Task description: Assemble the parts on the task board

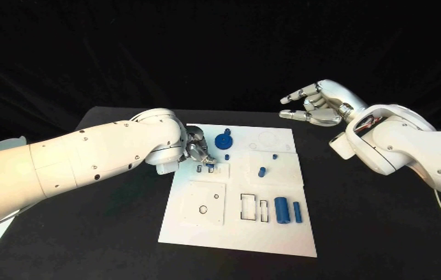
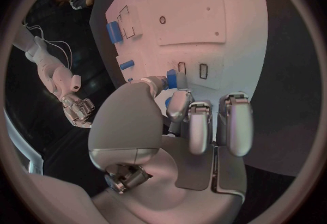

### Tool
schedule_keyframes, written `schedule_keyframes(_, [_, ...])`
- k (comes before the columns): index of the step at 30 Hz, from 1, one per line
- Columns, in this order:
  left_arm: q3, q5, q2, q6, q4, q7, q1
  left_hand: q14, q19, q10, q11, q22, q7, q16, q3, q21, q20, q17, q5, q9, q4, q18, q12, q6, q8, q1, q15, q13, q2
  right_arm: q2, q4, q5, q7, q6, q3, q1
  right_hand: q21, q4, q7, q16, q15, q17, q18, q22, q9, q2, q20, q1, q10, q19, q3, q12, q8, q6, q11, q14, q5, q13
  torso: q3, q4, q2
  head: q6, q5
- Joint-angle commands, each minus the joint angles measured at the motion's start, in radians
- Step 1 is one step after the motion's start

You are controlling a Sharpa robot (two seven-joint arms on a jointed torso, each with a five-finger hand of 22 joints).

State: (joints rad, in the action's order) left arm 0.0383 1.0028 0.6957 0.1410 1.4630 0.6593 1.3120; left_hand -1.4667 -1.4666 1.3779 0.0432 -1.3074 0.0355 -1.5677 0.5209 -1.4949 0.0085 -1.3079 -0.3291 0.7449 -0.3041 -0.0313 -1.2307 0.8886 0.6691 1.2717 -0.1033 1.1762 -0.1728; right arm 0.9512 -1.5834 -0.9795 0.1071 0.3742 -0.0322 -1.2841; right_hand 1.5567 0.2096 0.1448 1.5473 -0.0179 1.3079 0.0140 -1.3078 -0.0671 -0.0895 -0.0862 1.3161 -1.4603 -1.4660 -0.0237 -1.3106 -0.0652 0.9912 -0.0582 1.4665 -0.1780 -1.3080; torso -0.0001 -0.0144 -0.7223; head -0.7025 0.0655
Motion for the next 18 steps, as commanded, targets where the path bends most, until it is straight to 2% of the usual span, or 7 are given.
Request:
schedule_keyframes(1, [0.0, 0.065, -0.001, -0.04, 0.006, -0.015, -0.004, -0.104, -0.055, 0.008, 0.0, -0.131, -0.005, -0.003, 0.174, 0.006, 0.001, -0.263, 0.001, 0.001, 0.168, 0.002, -0.001, 0.001, 0.004, -0.011, 0.004, 0.0, -0.004, -0.002, 0.001, 0.002, 0.007, -0.013, 0.0, 0.001, -0.006, 0.0, -0.001, -0.004, 0.003, 0.206, -0.004, -0.224, -0.001, 0.003, -0.006, 0.006, 0.001, -0.082, 0.008, 0.002, -0.004, 0.002, 0.0, 0.091, -0.007, -0.115, -0.0013, 0.0001, -0.001, -0.003, 0.003])
schedule_keyframes(5, [0.002, 0.097, -0.004, -0.055, 0.007, -0.017, -0.01, -0.104, -0.055, 0.009, 0.0, -0.131, -0.005, -0.003, 0.175, 0.006, 0.001, -0.263, 0.001, 0.001, 0.171, 0.002, -0.003, 0.001, 0.004, -0.011, 0.004, 0.002, -0.005, -0.004, 0.002, 0.002, 0.009, -0.013, 0.001, 0.002, -0.007, 0.002, -0.001, -0.004, 0.003, 0.205, -0.004, -0.223, -0.001, 0.004, -0.006, 0.004, 0.002, -0.082, 0.01, 0.002, -0.004, 0.002, 0.0, 0.091, -0.009, -0.114, -0.0026, 0.0016, -0.001, -0.005, 0.005])
schedule_keyframes(18, [0.003, 0.141, -0.013, -0.028, 0.013, -0.013, -0.026, -0.104, -0.055, 0.012, 0.0, -0.131, -0.005, -0.003, 0.177, 0.006, 0.001, -0.263, 0.002, 0.002, 0.174, 0.002, -0.008, 0.002, 0.003, -0.012, 0.004, 0.008, -0.007, -0.007, 0.003, 0.008, 0.012, -0.015, 0.001, 0.004, -0.006, 0.006, 0.0, -0.004, 0.003, 0.205, -0.004, -0.224, -0.001, 0.005, -0.006, 0.0, 0.002, -0.082, 0.016, 0.002, -0.004, 0.002, 0.0, 0.091, -0.011, -0.114, -0.0008, 0.0019, -0.001, -0.009, 0.005])
